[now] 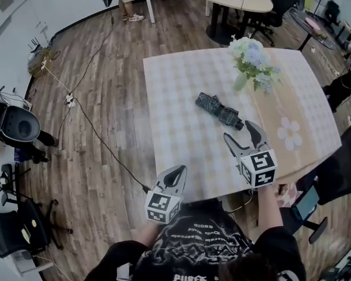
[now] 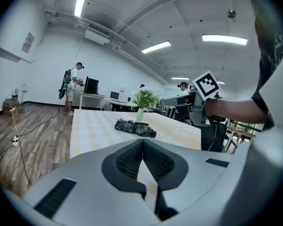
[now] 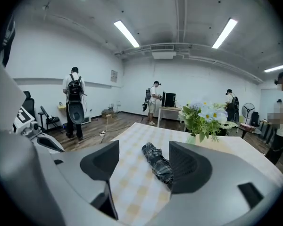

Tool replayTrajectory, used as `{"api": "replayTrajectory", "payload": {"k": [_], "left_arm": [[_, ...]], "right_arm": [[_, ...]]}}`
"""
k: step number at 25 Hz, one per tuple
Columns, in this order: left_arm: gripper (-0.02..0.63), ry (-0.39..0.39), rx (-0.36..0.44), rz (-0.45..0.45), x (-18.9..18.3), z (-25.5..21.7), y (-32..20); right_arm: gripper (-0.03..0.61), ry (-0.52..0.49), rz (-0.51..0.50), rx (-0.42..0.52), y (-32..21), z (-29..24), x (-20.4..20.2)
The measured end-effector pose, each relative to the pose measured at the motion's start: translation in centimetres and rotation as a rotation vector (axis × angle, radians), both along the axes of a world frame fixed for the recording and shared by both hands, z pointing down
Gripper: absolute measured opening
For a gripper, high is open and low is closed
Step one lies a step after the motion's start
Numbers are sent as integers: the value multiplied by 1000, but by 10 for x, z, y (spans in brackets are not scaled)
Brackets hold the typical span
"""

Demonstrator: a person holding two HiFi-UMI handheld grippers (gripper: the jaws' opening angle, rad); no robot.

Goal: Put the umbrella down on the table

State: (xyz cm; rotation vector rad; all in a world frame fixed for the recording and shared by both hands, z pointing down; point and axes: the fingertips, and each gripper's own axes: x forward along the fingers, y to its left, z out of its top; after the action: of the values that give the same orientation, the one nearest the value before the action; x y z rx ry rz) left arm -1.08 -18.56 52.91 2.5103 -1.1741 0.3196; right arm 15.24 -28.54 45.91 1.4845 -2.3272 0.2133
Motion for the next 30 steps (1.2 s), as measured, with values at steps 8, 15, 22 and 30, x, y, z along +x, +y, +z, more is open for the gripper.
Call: {"api": "replayTrajectory", "payload": {"k": [8, 15, 22, 30], "left_arm": [[20, 10, 108, -39, -21, -16, -1], [20, 18, 82, -2, -15, -7, 6], [20, 21, 92, 16, -5, -6, 12], [20, 17, 80, -18, -9, -7, 13]], "right_arm": [[321, -164, 149, 66, 77, 13, 0], [321, -183, 253, -37, 137, 68, 3], [321, -130, 247, -58, 143, 75, 6], [163, -117, 152, -82, 142, 72, -9]]}}
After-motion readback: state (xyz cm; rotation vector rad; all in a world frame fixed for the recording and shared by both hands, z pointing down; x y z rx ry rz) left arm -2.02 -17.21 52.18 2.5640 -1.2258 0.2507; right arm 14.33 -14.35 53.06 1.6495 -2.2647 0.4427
